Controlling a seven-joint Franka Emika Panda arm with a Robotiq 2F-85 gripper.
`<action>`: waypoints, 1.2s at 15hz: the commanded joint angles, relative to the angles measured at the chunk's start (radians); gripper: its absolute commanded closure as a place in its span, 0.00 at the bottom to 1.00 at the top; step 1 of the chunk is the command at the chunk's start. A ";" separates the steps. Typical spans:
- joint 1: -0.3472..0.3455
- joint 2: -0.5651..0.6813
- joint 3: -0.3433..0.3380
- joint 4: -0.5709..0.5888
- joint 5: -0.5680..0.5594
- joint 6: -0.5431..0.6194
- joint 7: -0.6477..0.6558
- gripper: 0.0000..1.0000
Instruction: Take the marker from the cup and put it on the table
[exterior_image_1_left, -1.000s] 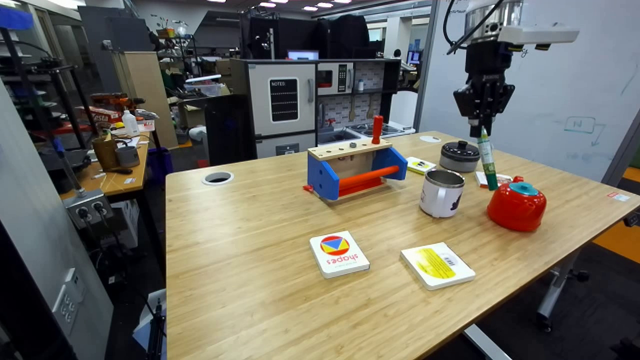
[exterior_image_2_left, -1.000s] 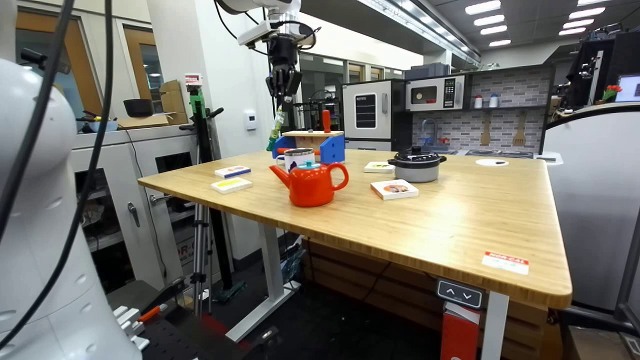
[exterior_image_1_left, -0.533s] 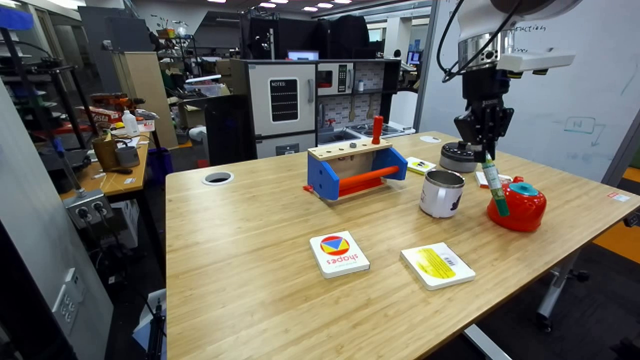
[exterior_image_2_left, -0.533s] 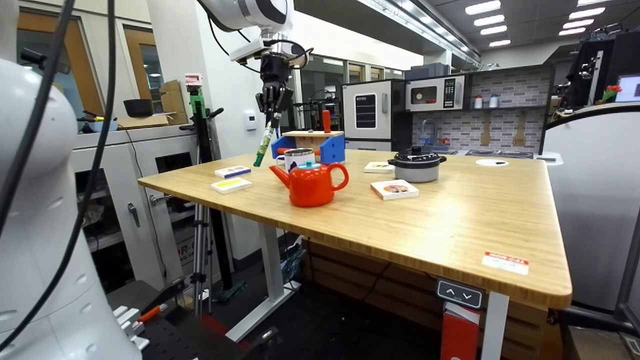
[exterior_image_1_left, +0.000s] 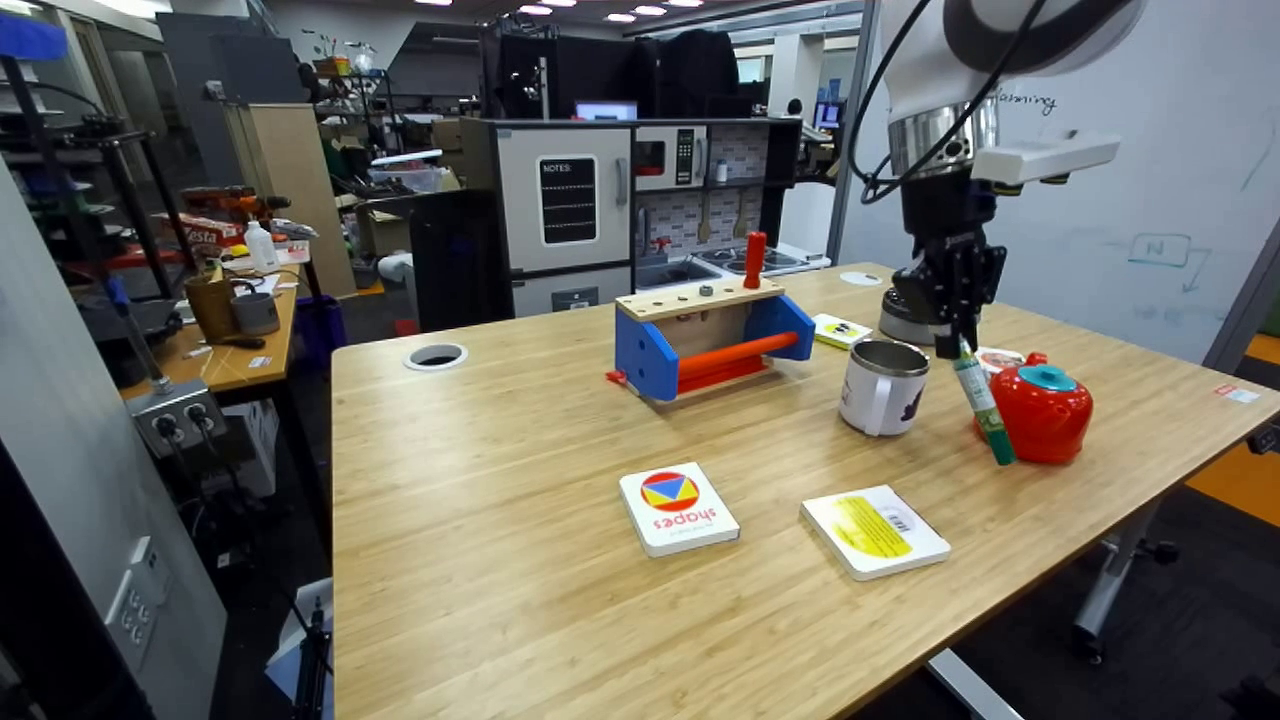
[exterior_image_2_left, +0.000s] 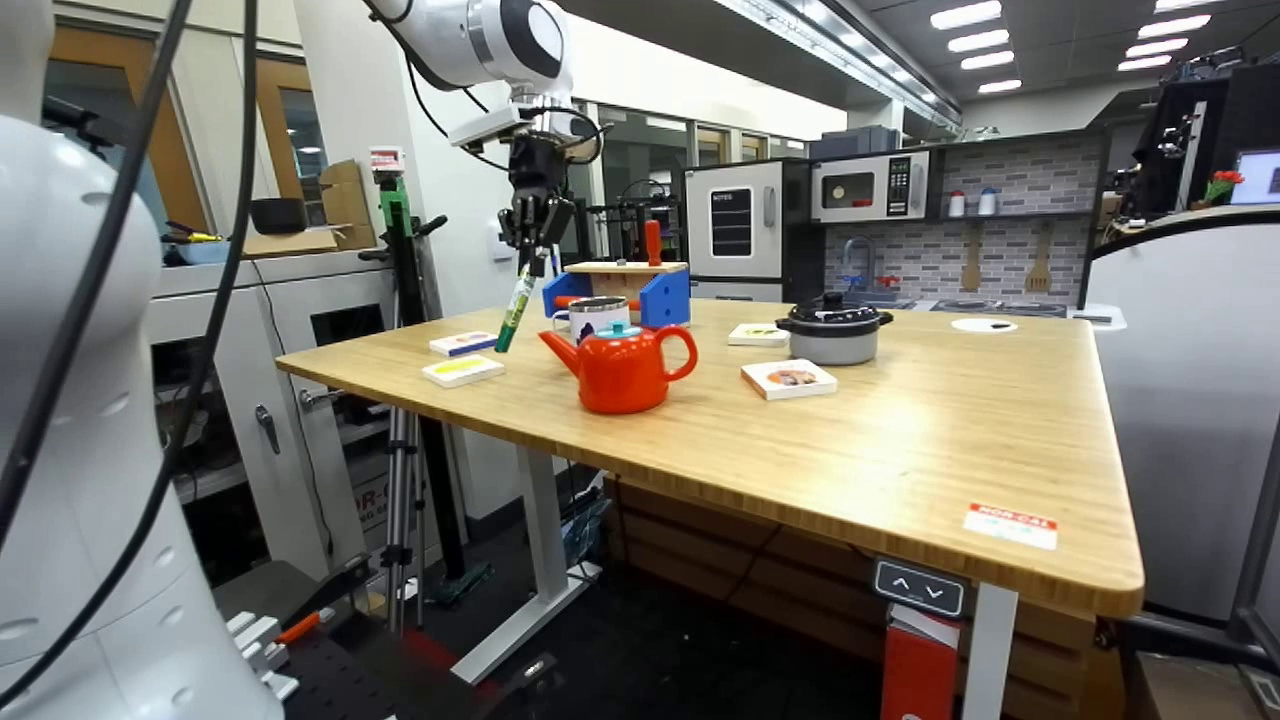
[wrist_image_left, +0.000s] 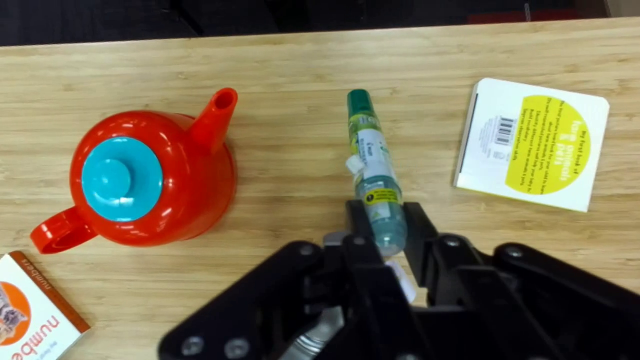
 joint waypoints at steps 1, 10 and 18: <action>0.006 0.101 -0.006 0.056 -0.072 -0.019 -0.015 0.95; 0.053 0.251 -0.014 0.214 -0.197 -0.080 -0.009 0.95; 0.065 0.254 -0.014 0.264 -0.213 -0.092 -0.011 0.95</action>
